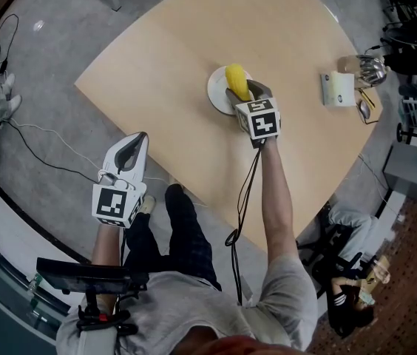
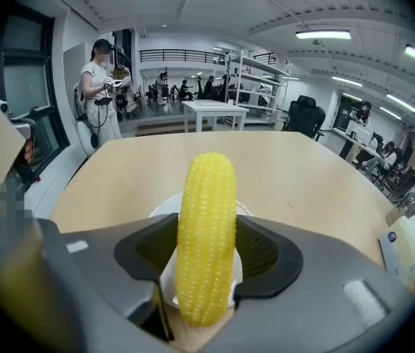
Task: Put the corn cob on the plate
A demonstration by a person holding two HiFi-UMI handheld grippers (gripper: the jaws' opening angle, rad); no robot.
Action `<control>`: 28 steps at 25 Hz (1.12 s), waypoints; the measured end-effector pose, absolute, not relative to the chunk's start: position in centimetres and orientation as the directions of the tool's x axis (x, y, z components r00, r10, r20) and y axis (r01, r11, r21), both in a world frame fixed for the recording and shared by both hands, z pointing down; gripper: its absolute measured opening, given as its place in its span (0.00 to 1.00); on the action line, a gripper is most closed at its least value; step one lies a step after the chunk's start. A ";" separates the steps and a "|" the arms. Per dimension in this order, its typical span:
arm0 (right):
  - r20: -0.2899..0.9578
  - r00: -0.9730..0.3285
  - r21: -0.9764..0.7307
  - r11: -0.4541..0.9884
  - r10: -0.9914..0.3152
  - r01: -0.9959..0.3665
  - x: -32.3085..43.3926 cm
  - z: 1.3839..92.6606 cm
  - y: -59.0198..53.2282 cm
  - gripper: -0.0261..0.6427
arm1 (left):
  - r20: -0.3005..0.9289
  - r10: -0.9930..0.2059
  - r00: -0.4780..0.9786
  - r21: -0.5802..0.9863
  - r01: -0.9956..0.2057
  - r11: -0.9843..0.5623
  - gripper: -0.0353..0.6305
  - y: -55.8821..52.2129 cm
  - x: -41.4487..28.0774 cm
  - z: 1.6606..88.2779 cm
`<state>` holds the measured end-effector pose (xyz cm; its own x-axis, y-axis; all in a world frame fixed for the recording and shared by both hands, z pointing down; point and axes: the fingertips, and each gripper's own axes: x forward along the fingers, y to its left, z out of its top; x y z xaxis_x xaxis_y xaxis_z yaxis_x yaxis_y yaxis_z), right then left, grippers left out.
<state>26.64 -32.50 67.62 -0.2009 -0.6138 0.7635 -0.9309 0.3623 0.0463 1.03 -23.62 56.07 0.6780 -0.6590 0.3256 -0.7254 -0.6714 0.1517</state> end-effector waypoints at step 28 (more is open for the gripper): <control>0.779 -0.191 0.049 0.361 -0.597 -0.931 26.8 69.1 -32.6 0.41 | 0.334 -0.670 0.663 0.161 -0.741 -0.652 0.08 -24.0 0.4 56.3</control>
